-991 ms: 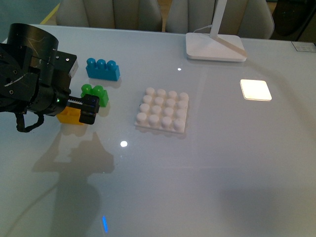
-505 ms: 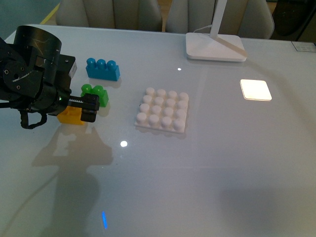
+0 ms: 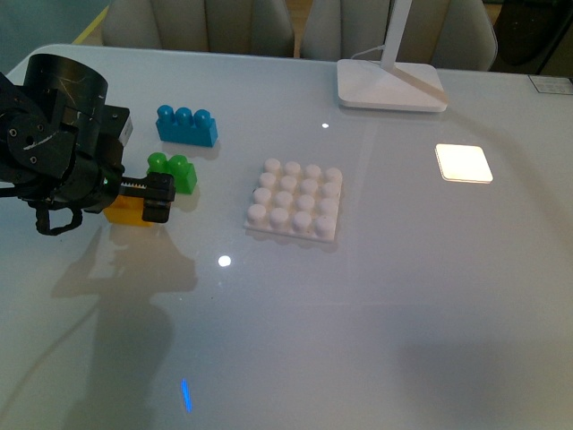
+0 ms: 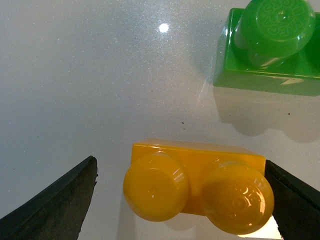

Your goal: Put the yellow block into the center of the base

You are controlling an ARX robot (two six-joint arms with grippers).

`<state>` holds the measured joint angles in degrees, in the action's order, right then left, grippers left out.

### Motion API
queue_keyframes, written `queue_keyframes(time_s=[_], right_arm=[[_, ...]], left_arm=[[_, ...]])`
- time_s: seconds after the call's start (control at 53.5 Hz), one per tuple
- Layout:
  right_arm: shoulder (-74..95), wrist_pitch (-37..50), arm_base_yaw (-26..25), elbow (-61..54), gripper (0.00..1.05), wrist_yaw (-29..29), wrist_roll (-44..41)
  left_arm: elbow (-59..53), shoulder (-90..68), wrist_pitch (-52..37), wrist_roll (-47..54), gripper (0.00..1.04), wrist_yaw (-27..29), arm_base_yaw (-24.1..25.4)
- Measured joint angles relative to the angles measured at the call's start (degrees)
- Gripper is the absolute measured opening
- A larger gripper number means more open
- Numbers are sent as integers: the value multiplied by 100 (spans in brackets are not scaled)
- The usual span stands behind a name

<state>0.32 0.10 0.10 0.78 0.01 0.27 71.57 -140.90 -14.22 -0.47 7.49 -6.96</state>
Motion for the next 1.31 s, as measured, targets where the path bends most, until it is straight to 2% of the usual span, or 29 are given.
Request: queue_keyframes(time_s=[0.112, 0.187, 0.281, 0.337, 0.636, 0.823, 1.066, 1.309], right_arm=[[0, 0, -2, 0, 96, 2, -2], [0, 0, 0, 0, 96, 2, -2], [0, 0, -2, 0, 96, 2, -2], [0, 0, 0, 0, 96, 2, 0], [0, 0, -2, 0, 96, 2, 0], [0, 0, 0, 0, 96, 0, -2], [0, 0, -2, 0, 96, 2, -2], [0, -2, -2, 0, 96, 2, -2]], left_arm=[[0, 0, 0, -24, 97, 2, 2], [0, 0, 0, -48, 87, 4, 2], [0, 2, -2, -103, 67, 2, -9], [-9, 24, -4, -127, 63, -2, -22], [-354, 533, 2, -369, 63, -59, -269], [-588, 1274, 339, -826, 63, -22, -955], [-463, 1381, 802, -1495, 63, 153, -1974], [87, 1252, 1005, -1803, 63, 199, -2433]])
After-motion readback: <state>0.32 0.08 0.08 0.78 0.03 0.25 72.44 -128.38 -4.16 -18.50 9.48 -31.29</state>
